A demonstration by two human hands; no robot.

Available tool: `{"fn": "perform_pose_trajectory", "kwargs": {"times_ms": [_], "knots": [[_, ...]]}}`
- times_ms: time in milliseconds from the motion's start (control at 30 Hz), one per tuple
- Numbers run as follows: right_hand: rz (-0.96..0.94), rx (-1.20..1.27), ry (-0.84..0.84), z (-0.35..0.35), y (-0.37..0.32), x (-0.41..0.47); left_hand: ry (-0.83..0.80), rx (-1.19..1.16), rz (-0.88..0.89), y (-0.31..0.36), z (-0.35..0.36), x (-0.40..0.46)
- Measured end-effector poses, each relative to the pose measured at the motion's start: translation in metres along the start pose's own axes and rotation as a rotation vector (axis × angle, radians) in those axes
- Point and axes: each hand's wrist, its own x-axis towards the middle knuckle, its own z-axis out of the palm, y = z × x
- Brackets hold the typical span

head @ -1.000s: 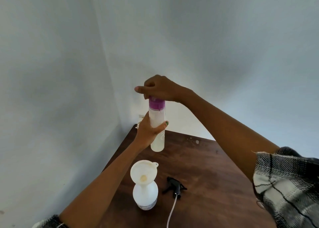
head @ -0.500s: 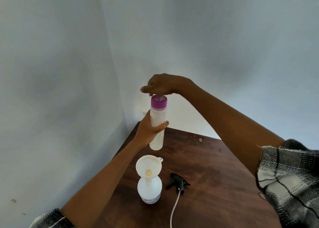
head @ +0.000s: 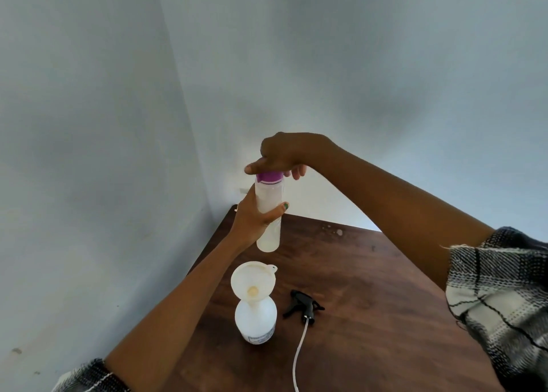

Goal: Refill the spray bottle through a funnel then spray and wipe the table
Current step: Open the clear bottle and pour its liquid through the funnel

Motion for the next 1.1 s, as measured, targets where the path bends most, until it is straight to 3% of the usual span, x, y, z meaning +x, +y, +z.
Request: {"fn": "perform_pose_trajectory", "kwargs": {"times_ms": [167, 333, 633, 933, 1000, 1100], "knots": [[-0.25, 0.146, -0.058, -0.01, 0.009, -0.013, -0.027, -0.006, 0.014, -0.006, 0.002, -0.001], [0.008, -0.038, -0.018, 0.001, 0.007, -0.01, -0.038, 0.006, 0.047, 0.0, 0.004, 0.001], [-0.111, -0.174, -0.045, -0.015, 0.006, -0.015, -0.134, 0.004, 0.073, -0.003, 0.005, -0.001], [-0.097, 0.567, 0.286, -0.018, 0.057, -0.026, -0.121, -0.098, 0.129, 0.0, -0.001, 0.001], [-0.032, 0.754, 0.398, 0.01, 0.08, -0.027, -0.119, -0.087, 0.134, 0.0, -0.003, 0.005], [0.11, 0.848, 0.466, 0.081, 0.109, -0.025, -0.111, -0.084, 0.142, -0.005, -0.007, 0.006]]}}
